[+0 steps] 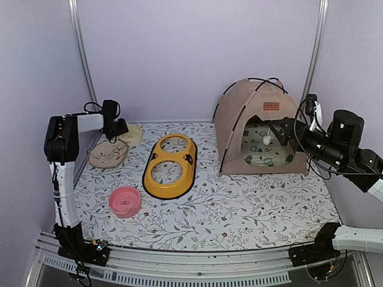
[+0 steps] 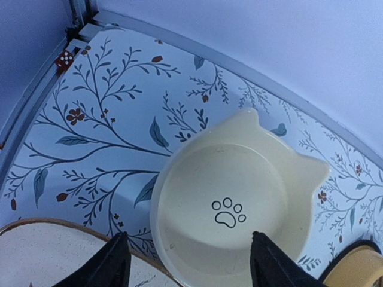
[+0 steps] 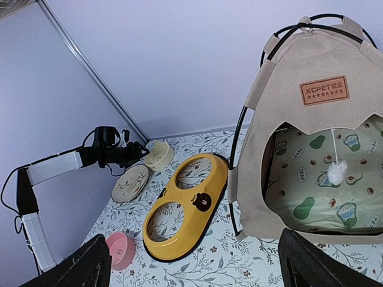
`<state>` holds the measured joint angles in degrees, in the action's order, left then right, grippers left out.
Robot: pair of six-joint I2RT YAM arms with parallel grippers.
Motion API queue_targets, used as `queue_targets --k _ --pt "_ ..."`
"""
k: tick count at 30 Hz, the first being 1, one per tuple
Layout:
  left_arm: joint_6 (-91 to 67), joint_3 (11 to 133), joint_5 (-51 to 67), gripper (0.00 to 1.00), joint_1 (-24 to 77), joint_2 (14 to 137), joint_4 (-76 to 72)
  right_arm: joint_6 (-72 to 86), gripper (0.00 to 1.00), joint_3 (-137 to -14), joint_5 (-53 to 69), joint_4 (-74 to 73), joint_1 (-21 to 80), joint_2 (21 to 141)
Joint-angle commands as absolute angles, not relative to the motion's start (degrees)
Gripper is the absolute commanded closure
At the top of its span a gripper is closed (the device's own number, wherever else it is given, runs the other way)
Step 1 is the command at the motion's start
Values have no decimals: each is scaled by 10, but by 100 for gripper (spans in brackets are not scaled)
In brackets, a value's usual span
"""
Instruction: Set up the pet tent
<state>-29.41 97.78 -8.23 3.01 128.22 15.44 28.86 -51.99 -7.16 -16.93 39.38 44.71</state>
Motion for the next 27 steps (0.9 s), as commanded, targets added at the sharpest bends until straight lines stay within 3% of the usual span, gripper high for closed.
queue_targets --k 1,19,24,27 --pt "-271 1036 -108 40 23 1322 202 302 1 -513 -70 -184 394 437" --pt "-243 1125 -108 71 27 1405 255 309 1 -511 -74 -192 394 429" --pt "-231 1143 -106 75 31 1418 270 310 1 -511 -75 -194 394 426" --pt "-224 1146 -103 83 38 1417 272 310 1 -511 -75 -194 394 427"
